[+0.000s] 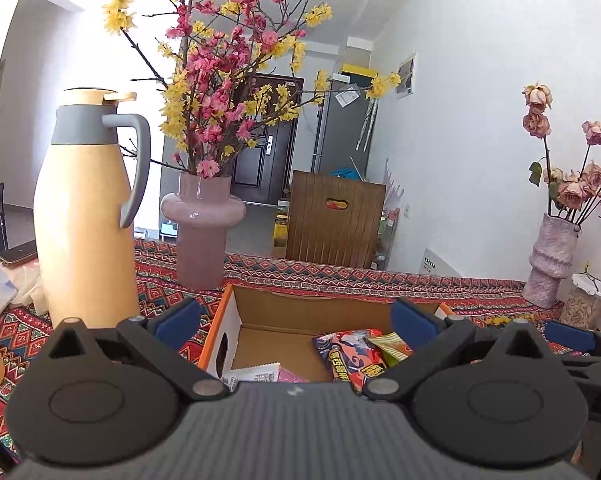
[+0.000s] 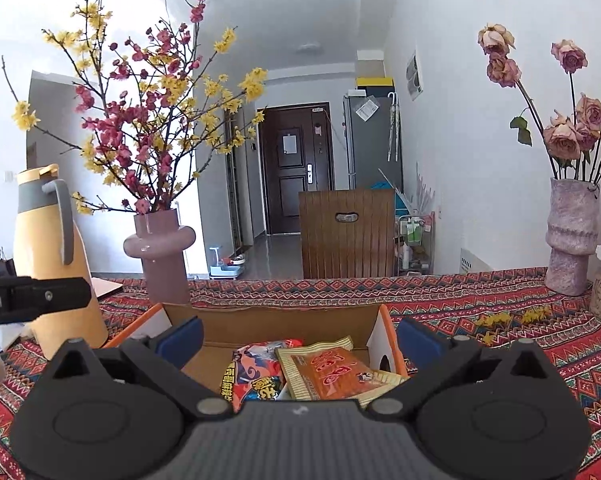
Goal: Organize snacks
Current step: 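Lift both open grippers up out of the box, then move both open grippers back to the snack pile in front of the box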
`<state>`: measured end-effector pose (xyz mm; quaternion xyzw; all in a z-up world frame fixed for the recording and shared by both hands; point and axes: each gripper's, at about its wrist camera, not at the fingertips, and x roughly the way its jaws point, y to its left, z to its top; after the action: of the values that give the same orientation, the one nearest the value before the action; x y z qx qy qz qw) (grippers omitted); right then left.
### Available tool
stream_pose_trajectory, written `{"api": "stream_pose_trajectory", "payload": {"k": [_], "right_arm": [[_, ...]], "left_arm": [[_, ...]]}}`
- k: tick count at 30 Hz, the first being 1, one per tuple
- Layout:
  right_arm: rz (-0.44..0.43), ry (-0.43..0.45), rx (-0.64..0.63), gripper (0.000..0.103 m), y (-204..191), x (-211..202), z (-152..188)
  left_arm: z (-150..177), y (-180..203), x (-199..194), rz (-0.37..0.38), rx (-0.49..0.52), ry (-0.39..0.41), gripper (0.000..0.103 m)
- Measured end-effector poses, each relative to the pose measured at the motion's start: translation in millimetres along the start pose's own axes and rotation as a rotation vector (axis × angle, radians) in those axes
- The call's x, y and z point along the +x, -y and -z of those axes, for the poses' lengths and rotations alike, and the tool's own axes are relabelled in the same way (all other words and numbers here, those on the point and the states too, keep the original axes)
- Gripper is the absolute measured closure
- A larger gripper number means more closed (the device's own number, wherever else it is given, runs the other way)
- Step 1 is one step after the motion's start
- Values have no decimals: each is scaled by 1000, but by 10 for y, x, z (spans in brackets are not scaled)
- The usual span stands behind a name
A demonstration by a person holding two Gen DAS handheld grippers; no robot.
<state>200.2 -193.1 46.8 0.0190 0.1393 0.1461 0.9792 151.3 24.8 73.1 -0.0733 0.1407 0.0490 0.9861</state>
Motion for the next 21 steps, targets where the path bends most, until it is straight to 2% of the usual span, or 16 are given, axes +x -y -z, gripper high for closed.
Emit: {"api": "stream_pose_trajectory", "payload": {"k": [7, 21], "right_arm": [[0, -36, 10, 0, -30, -199, 142], [39, -156, 50, 0, 86, -425, 586]], "left_arm": [[119, -53, -197, -13, -4, -25, 0], [549, -323, -291, -80, -7, -146, 0]]}}
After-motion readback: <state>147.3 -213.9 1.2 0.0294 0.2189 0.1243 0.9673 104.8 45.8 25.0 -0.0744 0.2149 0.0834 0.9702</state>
